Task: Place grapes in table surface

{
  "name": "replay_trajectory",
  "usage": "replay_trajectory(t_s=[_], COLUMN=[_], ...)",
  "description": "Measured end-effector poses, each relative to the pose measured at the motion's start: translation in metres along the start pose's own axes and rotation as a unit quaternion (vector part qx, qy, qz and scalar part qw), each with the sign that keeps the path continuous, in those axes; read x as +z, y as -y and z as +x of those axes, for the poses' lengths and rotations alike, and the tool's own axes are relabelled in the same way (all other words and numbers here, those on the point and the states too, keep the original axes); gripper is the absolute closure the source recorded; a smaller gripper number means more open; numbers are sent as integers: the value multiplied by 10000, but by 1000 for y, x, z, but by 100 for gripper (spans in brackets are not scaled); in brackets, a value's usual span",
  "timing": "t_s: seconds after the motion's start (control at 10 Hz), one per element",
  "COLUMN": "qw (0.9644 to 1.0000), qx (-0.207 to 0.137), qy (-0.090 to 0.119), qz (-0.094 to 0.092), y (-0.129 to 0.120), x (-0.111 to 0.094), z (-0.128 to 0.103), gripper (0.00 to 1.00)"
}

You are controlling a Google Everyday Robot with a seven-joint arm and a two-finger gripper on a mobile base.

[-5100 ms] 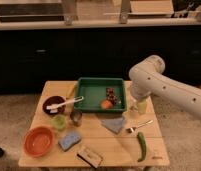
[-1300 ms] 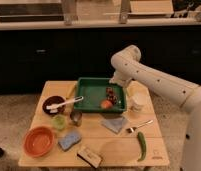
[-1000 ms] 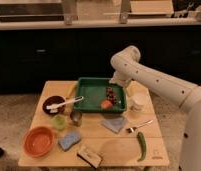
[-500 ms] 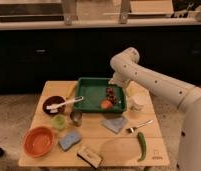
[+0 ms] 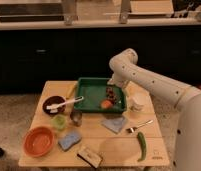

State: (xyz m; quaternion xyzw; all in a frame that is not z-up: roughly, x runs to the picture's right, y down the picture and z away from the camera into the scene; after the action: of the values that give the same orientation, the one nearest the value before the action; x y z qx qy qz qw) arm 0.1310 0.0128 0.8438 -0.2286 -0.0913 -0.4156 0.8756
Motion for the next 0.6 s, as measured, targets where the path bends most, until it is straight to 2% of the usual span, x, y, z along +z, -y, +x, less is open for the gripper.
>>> replay_trajectory(t_s=[0.6], qw=[9998], qx=[-197], qy=[17], qz=[36], y=[3], x=[15], z=[2], gripper=[20])
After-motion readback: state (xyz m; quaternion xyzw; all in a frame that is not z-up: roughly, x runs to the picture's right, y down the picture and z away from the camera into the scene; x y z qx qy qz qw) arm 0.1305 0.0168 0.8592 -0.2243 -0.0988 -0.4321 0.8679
